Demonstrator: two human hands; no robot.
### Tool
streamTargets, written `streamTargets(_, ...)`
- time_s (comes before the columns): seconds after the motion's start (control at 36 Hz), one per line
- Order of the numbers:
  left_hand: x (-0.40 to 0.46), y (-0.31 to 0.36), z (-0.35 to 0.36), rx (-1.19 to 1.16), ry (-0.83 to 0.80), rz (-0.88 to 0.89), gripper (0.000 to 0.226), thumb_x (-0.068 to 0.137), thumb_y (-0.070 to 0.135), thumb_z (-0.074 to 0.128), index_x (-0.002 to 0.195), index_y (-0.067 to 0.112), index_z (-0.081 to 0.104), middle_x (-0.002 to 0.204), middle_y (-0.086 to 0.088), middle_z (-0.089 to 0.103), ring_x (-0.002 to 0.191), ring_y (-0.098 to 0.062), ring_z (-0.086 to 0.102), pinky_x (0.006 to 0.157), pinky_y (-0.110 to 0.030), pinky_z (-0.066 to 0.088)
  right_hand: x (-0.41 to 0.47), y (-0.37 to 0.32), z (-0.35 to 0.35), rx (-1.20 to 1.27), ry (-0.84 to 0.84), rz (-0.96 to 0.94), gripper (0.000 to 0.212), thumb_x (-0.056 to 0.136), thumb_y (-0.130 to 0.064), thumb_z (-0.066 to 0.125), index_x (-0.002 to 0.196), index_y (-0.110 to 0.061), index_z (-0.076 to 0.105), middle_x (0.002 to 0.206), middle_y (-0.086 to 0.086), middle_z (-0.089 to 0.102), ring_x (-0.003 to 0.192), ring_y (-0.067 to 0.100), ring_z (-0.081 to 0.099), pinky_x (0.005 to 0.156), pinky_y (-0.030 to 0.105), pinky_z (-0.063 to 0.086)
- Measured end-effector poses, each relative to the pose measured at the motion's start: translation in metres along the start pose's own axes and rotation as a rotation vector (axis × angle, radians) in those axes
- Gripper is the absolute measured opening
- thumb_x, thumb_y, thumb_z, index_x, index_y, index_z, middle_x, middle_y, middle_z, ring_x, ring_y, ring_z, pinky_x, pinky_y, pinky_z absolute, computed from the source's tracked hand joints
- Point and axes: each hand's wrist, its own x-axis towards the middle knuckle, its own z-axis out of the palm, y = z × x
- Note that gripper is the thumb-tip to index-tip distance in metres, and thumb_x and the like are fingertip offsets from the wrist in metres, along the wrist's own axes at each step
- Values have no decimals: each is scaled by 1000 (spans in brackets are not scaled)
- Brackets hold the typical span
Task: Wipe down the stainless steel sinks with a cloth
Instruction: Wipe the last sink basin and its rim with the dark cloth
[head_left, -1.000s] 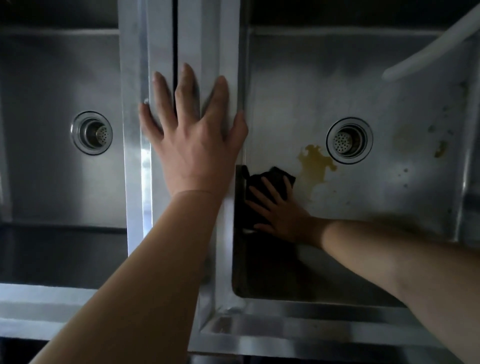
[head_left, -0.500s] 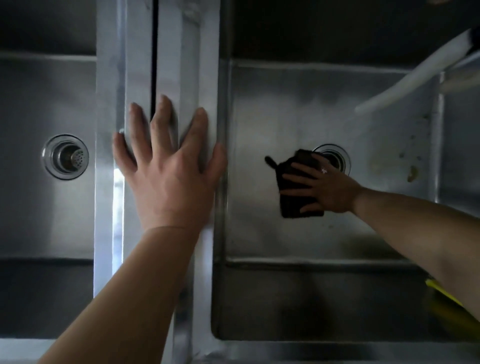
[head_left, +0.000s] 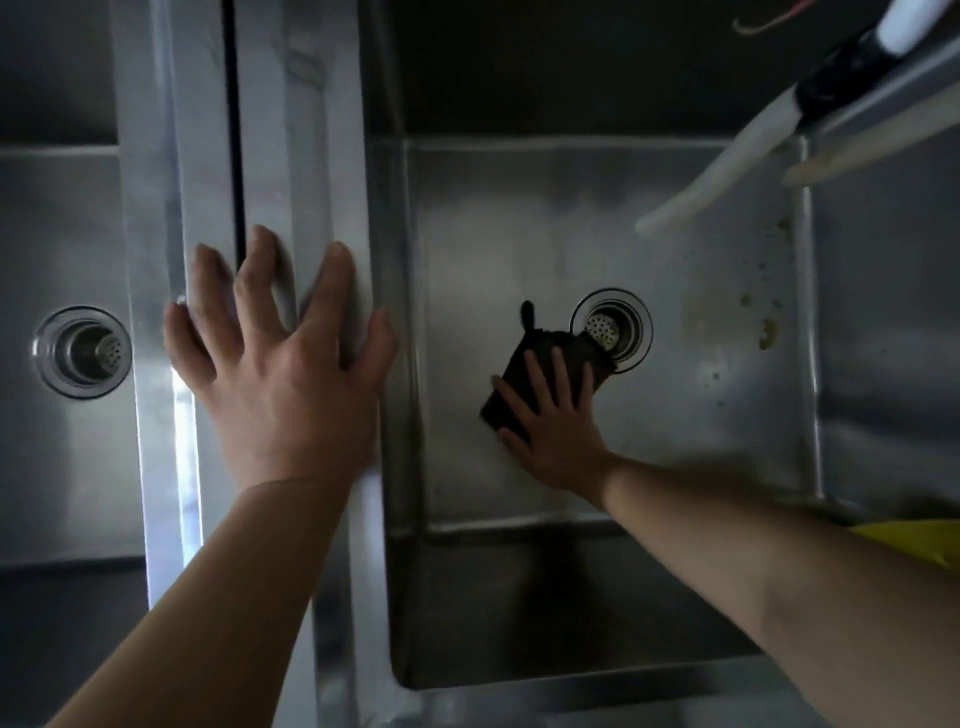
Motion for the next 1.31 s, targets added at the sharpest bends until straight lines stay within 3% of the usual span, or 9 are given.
streamTargets(0.19,0,1,2,14,33,1,49,96,54,50,140,33,54,154,-12,41,147,-44,25,115,-60,21,-33,-6,22,-168,-124,-725,51,99,-58,43,149,-46,39,164,6,25,150,43,15,113,72,18)
streamTargets(0.36,-1,-1,5,14,45,12,49,96,56,49,140,35,53,153,-11,41,146,-44,26,114,-61,23,-37,65,0,-437,-225,-936,48,98,-61,43,145,-54,38,163,-3,27,150,35,21,115,64,19)
streamTargets(0.56,0,-1,3,-1,29,-4,48,96,55,49,140,35,53,155,-11,39,146,-45,25,114,-62,22,-71,137,-29,-675,-256,-740,51,94,-57,34,144,-53,38,156,1,41,148,39,26,110,66,20)
streamTargets(0.67,1,1,-2,6,-36,-22,51,96,56,48,143,35,50,158,-11,35,148,-45,20,117,-62,17,-76,114,-28,-564,-281,-577,76,72,-45,83,139,-54,48,155,7,42,141,48,31,102,80,26)
streamTargets(0.78,2,2,-3,31,-21,-24,50,95,54,49,141,34,54,156,-11,39,147,-44,25,116,-61,21,-70,111,-18,-534,-297,-591,108,83,-22,76,149,-61,0,165,5,-5,146,51,-11,104,82,-10)
streamTargets(0.86,3,3,-2,42,8,-17,49,95,53,50,140,33,56,154,-12,43,146,-45,28,114,-62,24,-58,85,-24,-531,-231,-613,88,73,-33,86,144,-56,39,160,6,34,144,48,25,102,81,25)
streamTargets(0.94,3,2,-1,42,2,-13,50,95,54,49,141,34,55,155,-12,41,146,-44,27,115,-61,22,-46,50,-16,-418,-131,-668,73,77,-43,81,140,-54,46,157,6,40,142,48,31,98,78,34)
streamTargets(1.19,2,2,-2,64,-18,-10,51,96,55,46,142,35,53,156,-11,39,147,-43,25,116,-59,21,-23,-58,22,-175,-166,-675,63,99,-36,45,149,-59,16,160,8,-24,139,49,-33,98,76,-25)
streamTargets(1.31,2,4,-2,60,-7,-11,50,96,54,47,141,34,53,155,-11,40,147,-43,26,116,-59,21,-24,-70,30,-118,-208,-597,60,98,-28,47,149,-54,29,165,8,-18,136,46,-40,98,72,-32)
